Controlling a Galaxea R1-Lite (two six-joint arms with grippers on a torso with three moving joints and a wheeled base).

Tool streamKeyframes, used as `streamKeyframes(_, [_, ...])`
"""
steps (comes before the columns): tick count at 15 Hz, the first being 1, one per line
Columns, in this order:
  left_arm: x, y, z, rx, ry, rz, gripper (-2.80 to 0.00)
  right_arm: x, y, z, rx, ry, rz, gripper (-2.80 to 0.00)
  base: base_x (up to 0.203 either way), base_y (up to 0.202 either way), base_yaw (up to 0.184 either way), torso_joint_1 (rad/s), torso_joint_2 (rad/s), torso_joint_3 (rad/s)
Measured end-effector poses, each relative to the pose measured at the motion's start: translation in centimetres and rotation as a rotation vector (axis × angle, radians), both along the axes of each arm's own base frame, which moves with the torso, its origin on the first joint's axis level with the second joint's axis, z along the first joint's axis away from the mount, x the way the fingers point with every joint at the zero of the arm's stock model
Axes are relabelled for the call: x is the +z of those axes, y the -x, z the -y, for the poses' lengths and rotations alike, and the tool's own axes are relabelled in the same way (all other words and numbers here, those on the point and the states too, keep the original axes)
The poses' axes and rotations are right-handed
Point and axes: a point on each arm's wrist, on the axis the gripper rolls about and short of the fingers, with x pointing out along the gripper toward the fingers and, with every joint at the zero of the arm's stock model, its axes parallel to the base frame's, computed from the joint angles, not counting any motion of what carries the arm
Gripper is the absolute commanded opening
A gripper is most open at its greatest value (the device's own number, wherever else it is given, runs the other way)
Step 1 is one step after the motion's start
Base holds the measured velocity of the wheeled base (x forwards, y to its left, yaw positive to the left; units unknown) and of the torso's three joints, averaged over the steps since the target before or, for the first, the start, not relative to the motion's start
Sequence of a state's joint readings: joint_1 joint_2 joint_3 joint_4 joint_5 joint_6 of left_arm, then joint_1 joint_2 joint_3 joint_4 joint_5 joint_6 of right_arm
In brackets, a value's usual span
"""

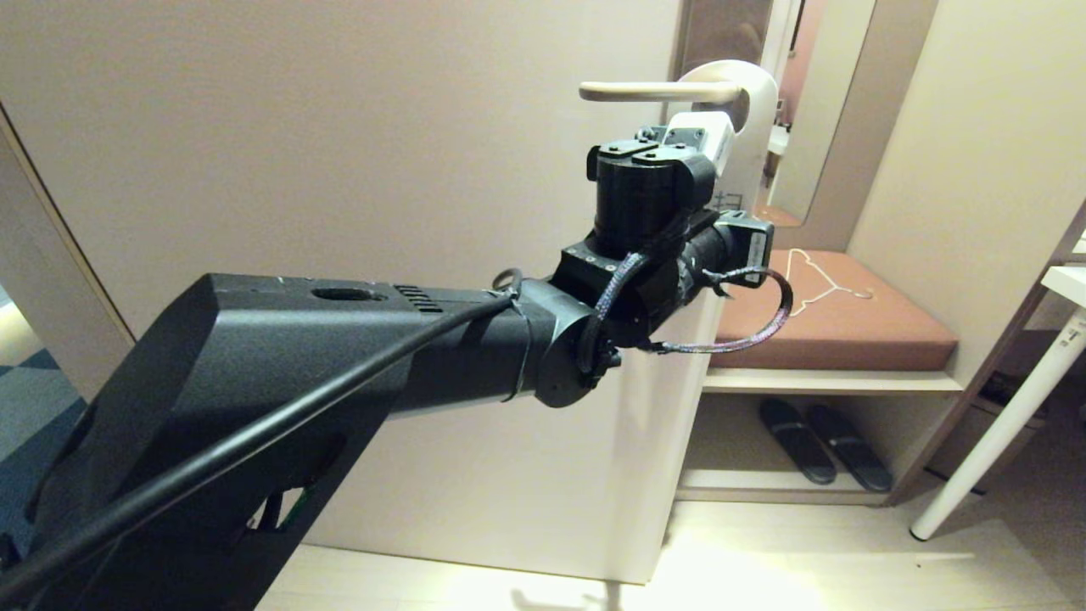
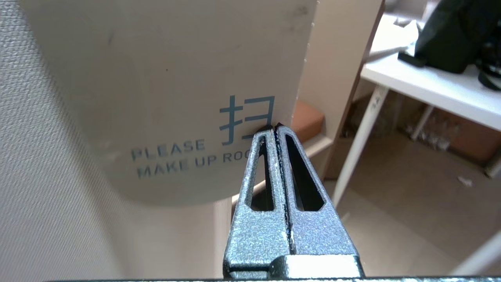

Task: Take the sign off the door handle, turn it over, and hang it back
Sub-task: Hang the sign back with the other side facing out

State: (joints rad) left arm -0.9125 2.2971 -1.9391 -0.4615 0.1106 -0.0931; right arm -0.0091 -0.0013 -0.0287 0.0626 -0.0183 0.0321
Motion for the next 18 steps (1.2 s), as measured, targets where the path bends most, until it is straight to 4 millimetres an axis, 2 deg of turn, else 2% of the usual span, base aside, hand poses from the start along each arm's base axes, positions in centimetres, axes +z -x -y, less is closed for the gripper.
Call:
streamKeyframes(4, [-1.4,-1.1,0.6,0.020,0.016,0.097,-2.80,0.0,0.0,0.0,0.000,0.000,0.001,-2.80,0.000,0.000,0.000,0.000,0.00,0.000])
streamKeyframes(8, [-3.0,-1.9,0.8,0.030,-0.015,0.086,-2.80,0.0,0.0,0.0,0.000,0.000,0.001,-2.80,0.000,0.000,0.000,0.000,0.00,0.000])
streamKeyframes(11, [-3.4,-2.0,1.0,0.031,-0.021,0.082,-2.80,0.0,0.0,0.0,0.000,0.000,0.001,-2.80,0.000,0.000,0.000,0.000,0.00,0.000])
streamKeyframes(15, [-2.4,-1.5,0.9,0.033,-0.037,0.125,-2.80,0.0,0.0,0.0,0.000,0.000,0.001,-2.80,0.000,0.000,0.000,0.000,0.00,0.000])
streamKeyframes(18, [0.0,0.6,1.0,0.010,-0.023,0.168,-2.80,0.0,0.0,0.0,0.000,0.000,0.000,-2.80,0.000,0.000,0.000,0.000,0.00,0.000])
